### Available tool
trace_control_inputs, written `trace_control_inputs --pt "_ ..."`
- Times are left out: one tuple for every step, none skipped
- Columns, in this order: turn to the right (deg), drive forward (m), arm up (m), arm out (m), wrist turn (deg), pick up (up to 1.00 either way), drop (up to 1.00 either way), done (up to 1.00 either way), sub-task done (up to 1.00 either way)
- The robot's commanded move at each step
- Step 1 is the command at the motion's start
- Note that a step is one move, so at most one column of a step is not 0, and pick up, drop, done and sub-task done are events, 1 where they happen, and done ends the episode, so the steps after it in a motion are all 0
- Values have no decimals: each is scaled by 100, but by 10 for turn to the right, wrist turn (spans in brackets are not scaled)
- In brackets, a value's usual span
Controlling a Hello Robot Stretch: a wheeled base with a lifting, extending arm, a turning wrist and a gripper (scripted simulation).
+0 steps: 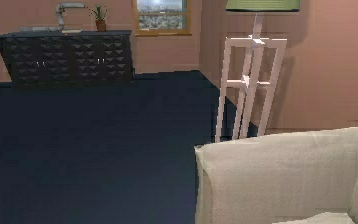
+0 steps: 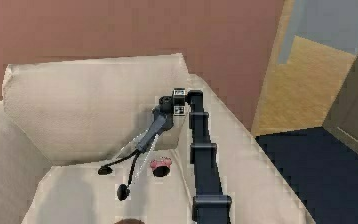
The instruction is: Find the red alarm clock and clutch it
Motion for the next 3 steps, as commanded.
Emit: trace_control_inputs --pt "0 0 0 0 450 0 0 0 0" --pt "0 0 0 0 450 0 0 0 0" --pt "0 0 0 0 180 0 0 0 0"
